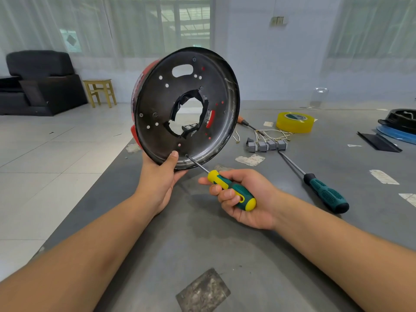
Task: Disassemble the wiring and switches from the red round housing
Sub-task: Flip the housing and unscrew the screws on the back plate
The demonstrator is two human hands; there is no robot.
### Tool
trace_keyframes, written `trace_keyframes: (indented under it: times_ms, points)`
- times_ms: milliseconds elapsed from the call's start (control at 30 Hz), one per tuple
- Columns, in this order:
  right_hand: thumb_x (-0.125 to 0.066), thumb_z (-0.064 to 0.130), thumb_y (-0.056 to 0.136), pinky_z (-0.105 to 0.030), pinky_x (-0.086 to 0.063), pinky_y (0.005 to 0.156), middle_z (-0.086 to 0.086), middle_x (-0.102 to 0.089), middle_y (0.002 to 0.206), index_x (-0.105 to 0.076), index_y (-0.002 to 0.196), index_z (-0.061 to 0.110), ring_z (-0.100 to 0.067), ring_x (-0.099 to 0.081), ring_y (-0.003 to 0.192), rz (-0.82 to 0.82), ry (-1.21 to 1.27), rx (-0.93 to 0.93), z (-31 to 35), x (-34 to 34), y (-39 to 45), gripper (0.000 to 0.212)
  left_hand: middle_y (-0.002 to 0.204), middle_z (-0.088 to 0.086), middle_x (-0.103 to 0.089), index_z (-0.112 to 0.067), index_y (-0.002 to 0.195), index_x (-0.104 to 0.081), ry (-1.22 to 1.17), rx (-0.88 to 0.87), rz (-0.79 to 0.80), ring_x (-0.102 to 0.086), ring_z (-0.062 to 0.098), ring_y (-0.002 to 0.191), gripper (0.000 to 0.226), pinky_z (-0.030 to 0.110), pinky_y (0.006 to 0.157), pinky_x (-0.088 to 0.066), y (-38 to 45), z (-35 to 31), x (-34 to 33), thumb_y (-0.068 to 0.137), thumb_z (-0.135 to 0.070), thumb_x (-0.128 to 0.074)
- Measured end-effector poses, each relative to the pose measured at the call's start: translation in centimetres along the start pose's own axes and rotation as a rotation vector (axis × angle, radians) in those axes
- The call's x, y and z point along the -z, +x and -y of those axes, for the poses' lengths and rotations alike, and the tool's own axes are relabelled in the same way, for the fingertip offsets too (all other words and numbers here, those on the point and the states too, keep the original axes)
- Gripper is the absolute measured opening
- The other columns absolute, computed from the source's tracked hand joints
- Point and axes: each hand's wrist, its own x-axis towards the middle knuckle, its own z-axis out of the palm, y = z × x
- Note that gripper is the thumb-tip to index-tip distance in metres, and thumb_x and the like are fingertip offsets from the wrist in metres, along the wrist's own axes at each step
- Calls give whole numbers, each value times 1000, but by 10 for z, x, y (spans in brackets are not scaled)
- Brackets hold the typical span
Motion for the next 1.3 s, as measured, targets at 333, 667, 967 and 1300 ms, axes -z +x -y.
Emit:
trace_keyframes:
  times_ms: [333, 667, 967, 1300]
  points:
    - [-45, 23, 106, -22, -36, 37, -5, -61, 63, -60, 122, -2, -14, -48, 43, -288, -610, 139, 4, -11, 1, 33, 140, 10, -65, -10, 146, -46, 135, -74, -38, -69, 28, 122, 43, 52, 91, -63, 0, 2, -1, 106, 0, -56]
    - [-57, 29, 95, -29, -15, 46, -1, -69, 93, -55, 114, 24, -35, -68, 75, -786, -2276, 832, -26, -13, -1, 20, 125, -3, -69, -23, 135, -49, 253, -153, -95, -72, 23, 113, 41, 54, 88, -64, -2, 6, -1, 103, -3, -61]
    - [-47, 41, 105, -26, -17, 46, 4, -60, 93, -16, 151, 48, -32, -53, 56, -807, -2276, 1014, -18, -8, 2, 55, 125, -6, -67, -30, 132, -47, 218, -147, -109, -71, 21, 112, 41, 52, 90, -64, -1, 8, 3, 104, -4, -61]
    - [-64, 37, 75, -34, -48, 84, 20, -51, 107, -55, 102, 37, -5, -57, 93, -654, -1358, 933, -1, -9, 1, 29, 122, -6, -65, -22, 136, -47, 177, -75, -160, -70, 24, 112, 41, 49, 88, -64, 3, 7, 3, 104, -1, -59]
